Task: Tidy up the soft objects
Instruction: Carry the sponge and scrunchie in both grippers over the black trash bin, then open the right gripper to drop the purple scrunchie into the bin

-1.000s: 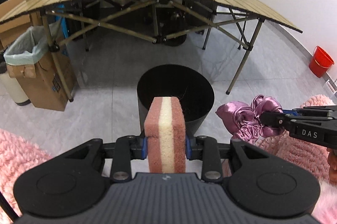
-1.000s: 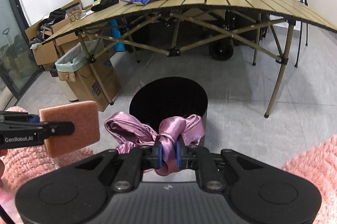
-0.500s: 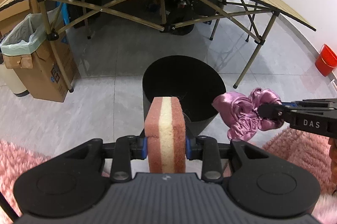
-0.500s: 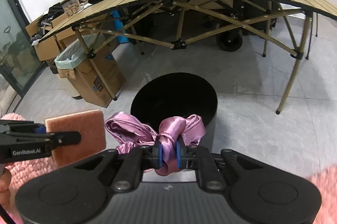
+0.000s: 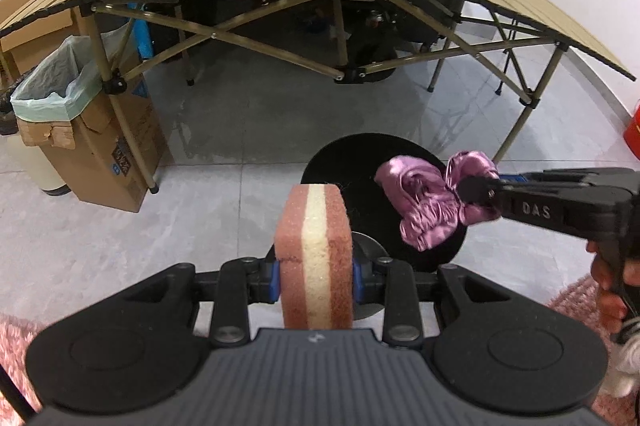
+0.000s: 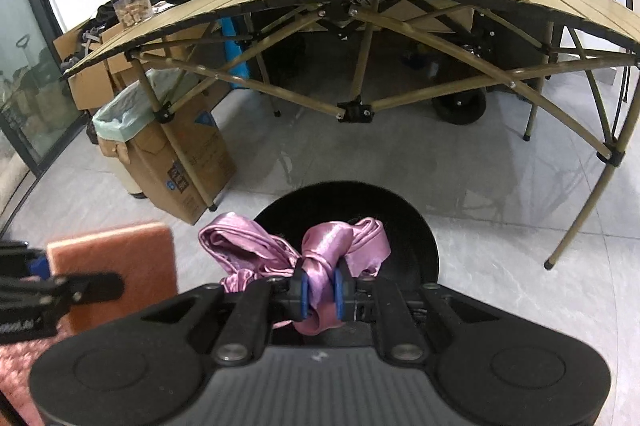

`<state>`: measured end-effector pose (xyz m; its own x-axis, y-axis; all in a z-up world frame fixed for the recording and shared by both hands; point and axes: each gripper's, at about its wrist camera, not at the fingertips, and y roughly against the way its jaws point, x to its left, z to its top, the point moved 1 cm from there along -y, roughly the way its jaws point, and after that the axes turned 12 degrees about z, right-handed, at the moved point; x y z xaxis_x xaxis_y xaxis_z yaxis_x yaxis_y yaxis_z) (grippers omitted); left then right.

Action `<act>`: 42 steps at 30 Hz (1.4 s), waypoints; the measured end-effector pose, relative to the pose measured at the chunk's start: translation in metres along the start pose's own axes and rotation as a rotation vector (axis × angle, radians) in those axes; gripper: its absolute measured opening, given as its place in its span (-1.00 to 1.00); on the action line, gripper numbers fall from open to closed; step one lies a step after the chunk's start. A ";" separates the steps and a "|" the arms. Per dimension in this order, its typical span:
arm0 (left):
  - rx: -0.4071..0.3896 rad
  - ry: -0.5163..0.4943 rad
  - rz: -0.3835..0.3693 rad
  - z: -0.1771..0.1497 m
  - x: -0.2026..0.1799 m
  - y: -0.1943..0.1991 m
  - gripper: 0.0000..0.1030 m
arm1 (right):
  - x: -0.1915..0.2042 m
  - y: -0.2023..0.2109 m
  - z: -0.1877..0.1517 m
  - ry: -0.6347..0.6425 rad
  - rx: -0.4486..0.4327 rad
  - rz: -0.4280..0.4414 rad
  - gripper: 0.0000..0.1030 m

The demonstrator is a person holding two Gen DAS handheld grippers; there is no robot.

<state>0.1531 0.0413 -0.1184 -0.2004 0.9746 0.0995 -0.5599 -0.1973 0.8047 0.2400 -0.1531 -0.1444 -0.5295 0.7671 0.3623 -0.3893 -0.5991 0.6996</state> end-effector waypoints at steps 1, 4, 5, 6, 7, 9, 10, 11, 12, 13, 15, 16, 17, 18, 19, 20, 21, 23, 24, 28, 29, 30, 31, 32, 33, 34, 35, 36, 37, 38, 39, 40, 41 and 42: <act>0.003 0.000 0.004 0.000 0.000 -0.002 -0.38 | -0.002 -0.005 0.002 0.002 0.002 0.002 -0.78; 0.015 -0.003 0.016 0.002 -0.001 -0.008 -0.38 | -0.013 -0.016 0.005 -0.014 0.002 0.007 -0.78; 0.019 -0.005 0.021 0.003 -0.002 -0.010 -0.38 | -0.017 -0.020 0.005 -0.023 0.004 0.008 -0.78; 0.021 -0.008 0.027 0.005 -0.004 -0.012 -0.38 | -0.021 -0.023 0.005 -0.034 0.008 0.011 -0.77; 0.021 -0.010 0.031 0.006 -0.005 -0.013 -0.38 | -0.025 -0.026 0.005 -0.044 0.013 0.015 -0.77; 0.018 -0.012 0.031 0.009 -0.008 -0.017 -0.38 | -0.031 -0.032 0.004 -0.055 0.022 0.015 -0.77; 0.018 -0.013 0.032 0.011 -0.010 -0.018 -0.38 | -0.034 -0.034 0.003 -0.057 0.026 0.014 -0.77; 0.016 -0.014 0.035 0.012 -0.012 -0.020 -0.38 | -0.036 -0.036 0.002 -0.060 0.030 0.013 -0.77; 0.015 -0.015 0.037 0.013 -0.014 -0.020 -0.38 | -0.037 -0.038 0.001 -0.063 0.034 0.011 -0.77; 0.015 -0.016 0.037 0.013 -0.015 -0.021 -0.38 | -0.037 -0.039 0.001 -0.064 0.038 0.011 -0.77; 0.014 -0.023 0.037 0.013 -0.017 -0.021 -0.38 | -0.036 -0.042 0.000 -0.060 0.044 0.012 -0.77; 0.014 -0.025 0.037 0.013 -0.016 -0.022 -0.38 | -0.036 -0.043 0.000 -0.057 0.047 0.010 -0.77; 0.015 -0.025 0.037 0.013 -0.016 -0.022 -0.38 | -0.035 -0.044 0.000 -0.053 0.049 0.008 -0.76; 0.016 -0.025 0.038 0.013 -0.016 -0.022 -0.38 | -0.033 -0.045 0.000 -0.048 0.052 0.007 -0.75; 0.017 -0.025 0.039 0.012 -0.016 -0.022 -0.38 | -0.032 -0.047 0.000 -0.045 0.060 0.008 -0.71; 0.017 -0.024 0.039 0.012 -0.016 -0.022 -0.38 | -0.032 -0.048 0.000 -0.045 0.067 0.009 -0.67; 0.017 -0.023 0.039 0.012 -0.017 -0.022 -0.38 | -0.031 -0.050 -0.001 -0.046 0.073 0.010 -0.55; 0.013 -0.021 0.039 0.012 -0.017 -0.021 -0.38 | -0.031 -0.050 -0.001 -0.041 0.074 -0.001 -0.38; 0.011 -0.021 0.039 0.013 -0.017 -0.020 -0.38 | -0.031 -0.049 -0.001 -0.038 0.072 -0.001 -0.22; 0.011 -0.022 0.039 0.013 -0.016 -0.021 -0.38 | -0.032 -0.041 0.000 -0.038 0.045 -0.001 0.39; 0.011 -0.022 0.039 0.013 -0.016 -0.021 -0.38 | -0.033 -0.039 0.000 -0.041 0.040 -0.002 0.47; 0.012 -0.022 0.039 0.013 -0.016 -0.021 -0.38 | -0.034 -0.037 0.001 -0.046 0.035 -0.001 0.65; 0.012 -0.023 0.039 0.013 -0.016 -0.021 -0.38 | -0.035 -0.034 0.001 -0.054 0.028 -0.001 0.79; 0.013 -0.024 0.039 0.013 -0.017 -0.021 -0.38 | -0.037 -0.033 0.001 -0.060 0.024 -0.001 0.83; 0.014 -0.025 0.039 0.013 -0.017 -0.022 -0.38 | -0.039 -0.031 0.001 -0.069 0.021 -0.005 0.88; 0.015 -0.027 0.038 0.013 -0.017 -0.022 -0.38 | -0.041 -0.031 0.001 -0.080 0.022 -0.010 0.93; 0.015 -0.029 0.038 0.013 -0.018 -0.022 -0.38 | -0.044 -0.030 0.000 -0.089 0.024 -0.015 0.97; 0.015 -0.031 0.037 0.013 -0.019 -0.022 -0.38 | -0.045 -0.030 -0.001 -0.096 0.026 -0.021 1.00; 0.016 -0.033 0.036 0.014 -0.019 -0.023 -0.38 | -0.047 -0.029 -0.001 -0.104 0.031 -0.027 1.00; 0.017 -0.035 0.034 0.015 -0.020 -0.023 -0.38 | -0.047 -0.029 -0.003 -0.109 0.035 -0.032 1.00; 0.018 -0.037 0.032 0.016 -0.020 -0.024 -0.38 | -0.049 -0.028 -0.004 -0.116 0.040 -0.036 1.00; 0.018 -0.039 0.031 0.016 -0.021 -0.025 -0.38 | -0.050 -0.027 -0.005 -0.123 0.043 -0.039 1.00; 0.019 -0.042 0.029 0.018 -0.023 -0.026 -0.38 | -0.051 -0.025 -0.007 -0.128 0.045 -0.042 1.00; 0.019 -0.045 0.027 0.019 -0.024 -0.027 -0.38 | -0.052 -0.023 -0.008 -0.133 0.045 -0.044 1.00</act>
<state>0.1886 0.0249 -0.1318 -0.1787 0.9728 0.1472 -0.5391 -0.2220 0.8125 0.2705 -0.1811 -0.1840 -0.4073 0.8175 0.4072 -0.3741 -0.5561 0.7422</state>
